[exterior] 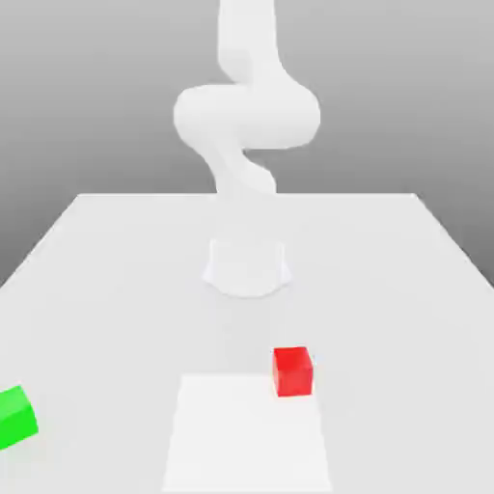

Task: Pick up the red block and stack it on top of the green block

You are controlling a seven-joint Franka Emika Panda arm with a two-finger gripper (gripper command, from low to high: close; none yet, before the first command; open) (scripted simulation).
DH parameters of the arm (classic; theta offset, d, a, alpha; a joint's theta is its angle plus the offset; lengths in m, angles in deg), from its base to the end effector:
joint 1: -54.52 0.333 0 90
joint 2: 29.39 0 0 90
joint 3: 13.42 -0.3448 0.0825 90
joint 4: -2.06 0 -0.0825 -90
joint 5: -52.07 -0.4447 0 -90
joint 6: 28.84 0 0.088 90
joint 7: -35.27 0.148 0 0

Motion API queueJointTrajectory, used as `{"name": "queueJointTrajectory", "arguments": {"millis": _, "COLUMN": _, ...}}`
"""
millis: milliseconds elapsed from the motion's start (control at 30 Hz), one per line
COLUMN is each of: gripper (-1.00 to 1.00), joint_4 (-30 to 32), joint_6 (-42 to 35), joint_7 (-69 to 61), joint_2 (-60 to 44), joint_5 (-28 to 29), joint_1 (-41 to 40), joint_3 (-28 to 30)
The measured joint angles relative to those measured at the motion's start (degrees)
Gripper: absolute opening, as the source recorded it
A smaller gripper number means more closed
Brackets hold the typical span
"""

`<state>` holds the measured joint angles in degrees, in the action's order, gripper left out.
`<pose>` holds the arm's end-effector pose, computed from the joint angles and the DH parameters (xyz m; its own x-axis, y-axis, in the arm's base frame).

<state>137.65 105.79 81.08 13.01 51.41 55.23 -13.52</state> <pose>0.4409 0.0069 0.6482 0.5319 -0.7149 0.4539 -0.5285 -0.6991 -0.4817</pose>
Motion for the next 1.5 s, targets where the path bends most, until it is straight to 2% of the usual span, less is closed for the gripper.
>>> {"name": "queueJointTrajectory", "arguments": {"millis": 533, "gripper": 0.00, "joint_4": 29.93, "joint_6": 23.38, "joint_7": 1.82, "joint_2": -29.38, "joint_5": -2.45, "joint_1": 5.00, "joint_3": -4.95}}
{"name": "queueJointTrajectory", "arguments": {"millis": 667, "gripper": 0.00, "joint_4": 31.98, "joint_6": 34.11, "joint_7": 4.96, "joint_2": -43.15, "joint_5": 1.22, "joint_1": 5.45, "joint_3": -5.12}}
{"name": "queueJointTrajectory", "arguments": {"millis": 767, "gripper": 0.00, "joint_4": 31.32, "joint_6": 39.79, "joint_7": 6.99, "joint_2": -49.86, "joint_5": 3.98, "joint_1": 7.33, "joint_3": -2.53}}
{"name": "queueJointTrajectory", "arguments": {"millis": 800, "gripper": -1.00, "joint_4": 31.10, "joint_6": 41.36, "joint_7": 7.27, "joint_2": -51.68, "joint_5": 4.30, "joint_1": 8.14, "joint_3": -1.66}}
{"name": "queueJointTrajectory", "arguments": {"millis": 1033, "gripper": -1.00, "joint_4": 31.06, "joint_6": 41.67, "joint_7": 7.55, "joint_2": -52.02, "joint_5": 4.65, "joint_1": 8.27, "joint_3": -1.52}}
{"name": "queueJointTrajectory", "arguments": {"millis": 1300, "gripper": -1.00, "joint_4": 33.05, "joint_6": 28.78, "joint_7": 4.04, "joint_2": -37.16, "joint_5": -0.18, "joint_1": 8.01, "joint_3": -2.89}}
{"name": "queueJointTrajectory", "arguments": {"millis": 1400, "gripper": -1.00, "joint_4": 28.52, "joint_6": 25.22, "joint_7": 0.87, "joint_2": -38.37, "joint_5": -0.01, "joint_1": 4.05, "joint_3": 1.17}}
{"name": "queueJointTrajectory", "arguments": {"millis": 1500, "gripper": -1.00, "joint_4": 22.51, "joint_6": 22.16, "joint_7": -3.61, "joint_2": -41.54, "joint_5": -0.51, "joint_1": -3.38, "joint_3": 5.13}}
